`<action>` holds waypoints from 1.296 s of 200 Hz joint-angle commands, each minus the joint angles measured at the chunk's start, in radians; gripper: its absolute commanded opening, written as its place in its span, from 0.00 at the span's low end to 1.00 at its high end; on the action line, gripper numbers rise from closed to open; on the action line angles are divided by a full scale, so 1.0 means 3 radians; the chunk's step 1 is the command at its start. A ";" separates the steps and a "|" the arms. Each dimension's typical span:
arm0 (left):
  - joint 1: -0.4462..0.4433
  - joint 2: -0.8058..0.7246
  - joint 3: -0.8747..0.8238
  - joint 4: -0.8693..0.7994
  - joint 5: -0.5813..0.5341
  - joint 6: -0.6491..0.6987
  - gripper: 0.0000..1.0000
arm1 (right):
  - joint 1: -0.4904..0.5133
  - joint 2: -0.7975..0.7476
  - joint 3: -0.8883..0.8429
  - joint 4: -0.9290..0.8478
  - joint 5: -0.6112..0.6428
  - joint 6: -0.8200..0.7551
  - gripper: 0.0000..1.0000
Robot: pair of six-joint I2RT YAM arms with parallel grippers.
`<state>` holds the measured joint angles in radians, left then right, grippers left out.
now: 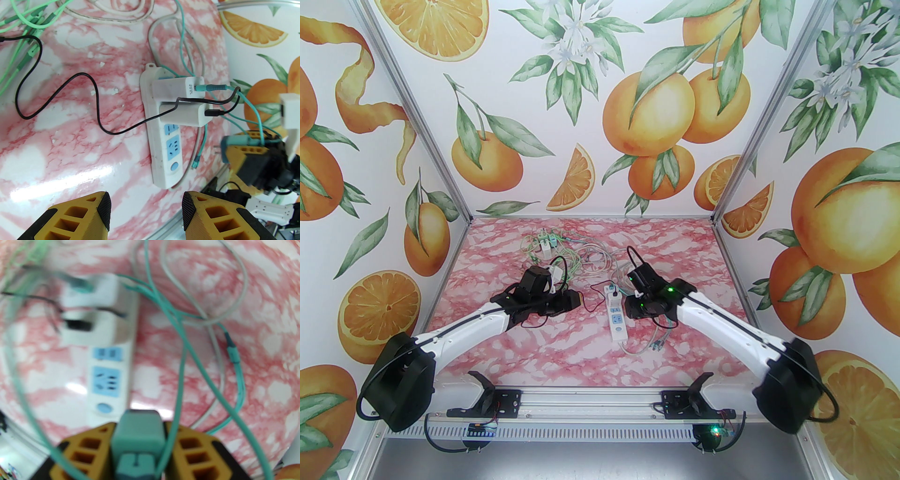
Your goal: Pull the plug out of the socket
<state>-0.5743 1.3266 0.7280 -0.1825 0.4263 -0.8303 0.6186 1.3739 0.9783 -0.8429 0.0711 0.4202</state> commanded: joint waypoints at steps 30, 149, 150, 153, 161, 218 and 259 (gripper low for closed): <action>0.0017 -0.0053 0.0020 -0.0050 0.0013 0.0107 0.55 | -0.0022 0.0491 0.0143 -0.0032 0.0418 0.0019 0.38; 0.0069 -0.0127 0.0040 -0.0203 -0.0004 0.0179 0.56 | -0.0022 0.0537 0.0846 -0.0665 0.0605 0.0046 0.82; 0.0069 -0.0127 0.0041 -0.0206 -0.0007 0.0182 0.56 | -0.0022 0.0535 0.0853 -0.0674 0.0606 0.0046 0.83; 0.0072 -0.0124 0.0051 -0.0214 -0.0006 0.0189 0.56 | -0.0026 0.0526 0.0886 -0.0706 0.0603 0.0047 0.84; 0.0078 -0.0122 0.0071 -0.0237 -0.0005 0.0203 0.56 | -0.0025 0.0497 0.0974 -0.0786 0.0577 0.0037 0.87; 0.0135 -0.0053 0.0201 -0.0341 0.0030 0.0340 0.57 | -0.0017 0.0139 0.1193 -0.0962 0.0392 0.0057 0.85; 0.0195 0.0114 0.0431 -0.0502 0.0050 0.0563 0.57 | 0.0262 -0.0119 0.0943 -0.0587 0.0412 0.0341 0.67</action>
<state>-0.5323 1.3304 0.7887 -0.2928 0.4271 -0.7269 0.6331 1.3705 1.3052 -1.0794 0.1875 0.4633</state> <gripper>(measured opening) 0.567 0.732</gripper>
